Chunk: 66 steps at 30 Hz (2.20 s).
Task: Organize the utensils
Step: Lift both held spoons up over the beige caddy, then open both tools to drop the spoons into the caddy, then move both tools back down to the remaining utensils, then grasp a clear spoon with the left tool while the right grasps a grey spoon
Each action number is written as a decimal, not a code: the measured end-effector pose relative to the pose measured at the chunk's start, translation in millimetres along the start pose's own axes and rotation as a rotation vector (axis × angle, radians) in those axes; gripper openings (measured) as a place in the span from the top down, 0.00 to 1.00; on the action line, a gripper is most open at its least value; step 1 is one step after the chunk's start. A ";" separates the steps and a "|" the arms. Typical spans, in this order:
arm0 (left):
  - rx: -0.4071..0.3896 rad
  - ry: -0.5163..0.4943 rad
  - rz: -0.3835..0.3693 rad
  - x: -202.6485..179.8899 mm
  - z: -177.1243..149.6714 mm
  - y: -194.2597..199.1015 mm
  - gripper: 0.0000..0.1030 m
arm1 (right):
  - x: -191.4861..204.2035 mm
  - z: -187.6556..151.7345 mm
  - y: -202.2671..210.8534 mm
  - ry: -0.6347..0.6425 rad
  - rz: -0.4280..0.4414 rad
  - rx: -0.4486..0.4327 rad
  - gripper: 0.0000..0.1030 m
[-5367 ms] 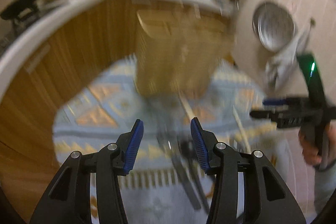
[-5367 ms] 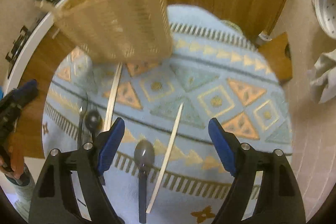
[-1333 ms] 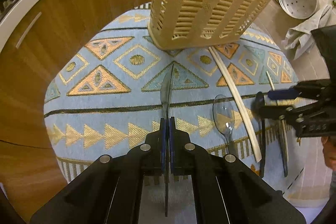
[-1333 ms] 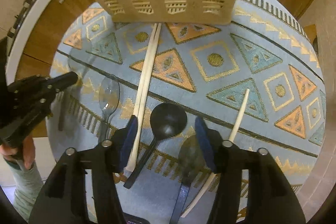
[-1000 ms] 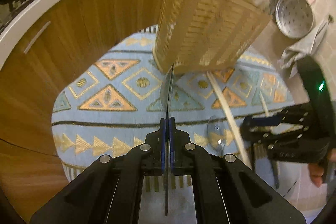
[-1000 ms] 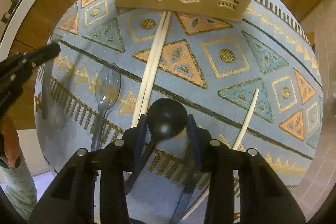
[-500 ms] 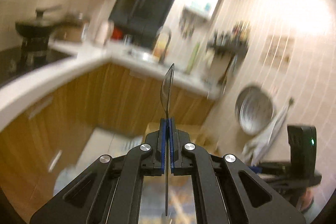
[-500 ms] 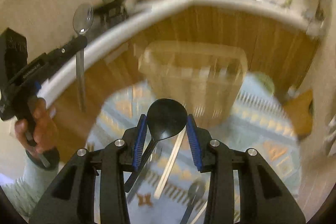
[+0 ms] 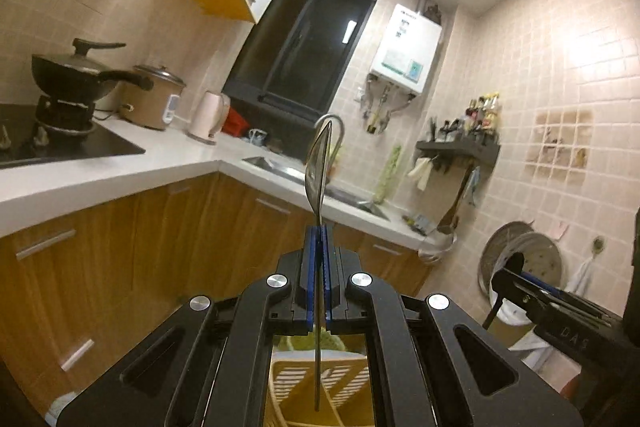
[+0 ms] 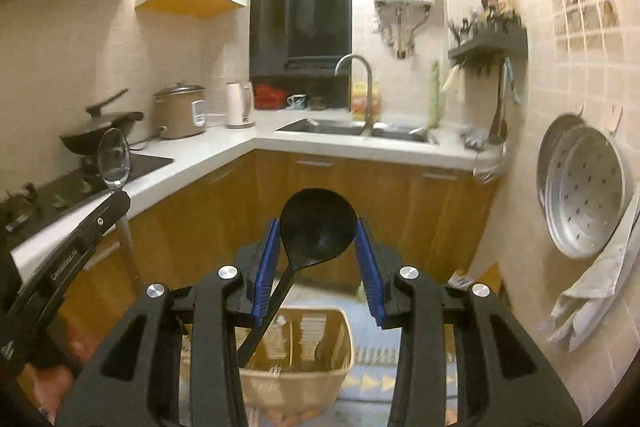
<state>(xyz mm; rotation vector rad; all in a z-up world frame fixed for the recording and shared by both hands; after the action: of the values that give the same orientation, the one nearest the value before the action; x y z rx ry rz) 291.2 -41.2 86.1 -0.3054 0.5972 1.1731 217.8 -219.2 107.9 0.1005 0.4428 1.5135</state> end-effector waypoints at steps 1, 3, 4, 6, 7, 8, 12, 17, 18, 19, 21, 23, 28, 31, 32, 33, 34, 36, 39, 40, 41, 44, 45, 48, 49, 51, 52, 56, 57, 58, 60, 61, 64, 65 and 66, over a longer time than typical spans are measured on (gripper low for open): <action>0.002 -0.002 0.007 2.7 -3.9 -2.7 0.99 | 4.1 -2.9 -6.7 0.015 -0.009 0.000 0.66; -0.014 -0.023 0.041 8.1 -10.3 -9.4 0.99 | 13.0 -10.0 -14.5 0.046 -0.014 0.005 0.66; -0.023 -0.030 0.052 12.9 -9.7 -10.7 0.99 | 18.2 -13.1 -20.1 0.059 -0.015 0.008 0.66; -0.033 -0.037 0.074 19.8 -14.3 -14.1 0.99 | 27.2 -17.5 -27.1 0.077 -0.016 0.014 0.66; -0.039 -0.046 0.087 22.5 -17.3 -14.4 0.99 | 29.9 -20.1 -30.8 0.087 -0.018 0.019 0.66; -0.045 -0.056 0.099 25.5 -19.2 -13.0 0.99 | 32.1 -23.0 -33.6 0.091 -0.016 0.023 0.66; -0.039 -0.087 0.123 33.5 -29.0 -10.9 0.98 | 40.5 -34.0 -39.8 0.081 0.028 0.038 0.66; 0.004 -0.060 0.103 41.0 -36.0 1.2 0.98 | 51.4 -44.8 -36.7 0.103 0.096 0.045 0.65; 0.016 -0.065 0.094 40.1 -37.7 5.0 0.98 | 52.9 -46.5 -33.8 0.103 0.112 0.045 0.65; 0.020 -0.071 0.089 39.8 -39.2 8.2 0.98 | 54.4 -46.7 -30.7 0.106 0.121 0.042 0.65; 0.041 -0.088 0.070 37.2 -43.5 14.9 0.98 | 56.3 -47.6 -24.0 0.107 0.136 0.037 0.65; 0.073 -0.097 0.051 34.8 -48.6 18.9 0.98 | 58.4 -47.7 -19.4 0.105 0.155 0.034 0.65; 0.083 -0.122 0.055 32.3 -52.3 31.1 0.92 | 62.2 -49.1 -11.0 0.130 0.151 0.038 0.63; 0.093 -0.115 0.042 32.8 -48.7 46.6 0.67 | 59.6 -48.9 -0.5 0.096 0.232 0.051 0.47; 0.082 -0.106 0.037 33.4 -44.0 55.0 0.65 | 56.1 -48.2 2.8 0.085 0.233 0.048 0.47; 0.073 -0.098 0.030 33.6 -38.6 63.6 0.63 | 49.9 -46.8 8.9 0.064 0.233 0.044 0.47; 0.070 -0.093 0.028 33.0 -34.8 68.8 0.63 | 46.0 -46.2 13.0 0.045 0.239 0.042 0.47; 0.063 -0.082 0.026 31.7 -23.7 85.0 0.63 | 35.8 -45.6 25.9 -0.005 0.257 0.042 0.47; 0.063 -0.092 0.032 25.4 -12.3 106.9 0.63 | 22.6 -50.9 41.2 -0.031 0.243 0.096 0.47; 0.069 -0.097 0.034 23.0 -10.5 114.3 0.63 | 21.4 -53.7 45.6 -0.034 0.254 0.120 0.47; 0.094 -0.106 0.037 19.1 -9.7 124.8 0.63 | 20.6 -57.9 51.1 -0.034 0.270 0.145 0.47; 0.219 -0.149 0.080 13.4 -23.3 134.6 0.63 | 22.1 -79.8 64.4 -0.010 0.318 0.268 0.47; 0.272 -0.155 0.085 12.4 -32.3 137.1 0.63 | 24.9 -89.3 66.3 0.002 0.339 0.315 0.47; 0.479 -0.153 0.111 15.6 -74.9 135.6 0.60 | 34.9 -134.8 68.2 0.009 0.416 0.487 0.47; 0.545 -0.152 0.123 18.1 -90.7 133.8 0.60 | 37.1 -147.4 67.4 0.002 0.440 0.528 0.47; 0.681 -0.161 0.154 25.3 -129.1 129.2 0.60 | 42.4 -179.0 65.4 -0.032 0.503 0.623 0.47; 0.724 -0.172 0.169 28.2 -144.3 127.6 0.60 | 43.8 -191.3 64.6 -0.051 0.521 0.657 0.47; 0.891 -0.216 0.246 46.7 -207.4 124.6 0.60 | 49.9 -242.9 65.4 -0.119 0.600 0.797 0.49; 0.919 -0.207 0.245 49.1 -217.6 125.7 0.60 | 53.7 -256.4 68.1 -0.139 0.629 0.830 0.54; 0.941 -0.198 0.248 52.1 -226.1 126.4 0.60 | 57.4 -264.8 70.6 -0.149 0.648 0.850 0.59; 0.978 -0.198 0.263 57.1 -242.8 128.0 0.61 | 64.8 -279.5 77.1 -0.159 0.681 0.883 0.64; 0.986 -0.204 0.268 58.5 -248.3 129.3 0.61 | 66.3 -284.3 79.6 -0.157 0.680 0.892 0.64; 1.001 -0.216 0.280 59.6 -257.0 126.8 0.62 | 75.7 -293.3 88.5 -0.103 0.680 0.908 0.65; 1.003 -0.219 0.285 59.9 -258.3 128.2 0.62 | 79.2 -296.1 91.8 -0.085 0.678 0.920 0.66; 1.004 -0.221 0.288 61.3 -259.4 128.2 0.62 | 81.0 -297.9 93.7 -0.076 0.674 0.928 0.66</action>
<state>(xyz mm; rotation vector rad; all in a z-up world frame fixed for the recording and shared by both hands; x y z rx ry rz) 116.2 -81.6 -149.0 0.7746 0.9711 1.0201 27.5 -195.4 -151.5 1.1203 1.0980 1.8205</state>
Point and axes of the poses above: each gripper's, at about its wrist camera, not at the fingertips, and y roughly against the way its jaws point, x to its left, z to its top, the point moved 10 cm from there along -y, roughly the way its jaws point, and after that the axes turned 14 degrees about y, right-handed, at the moved point
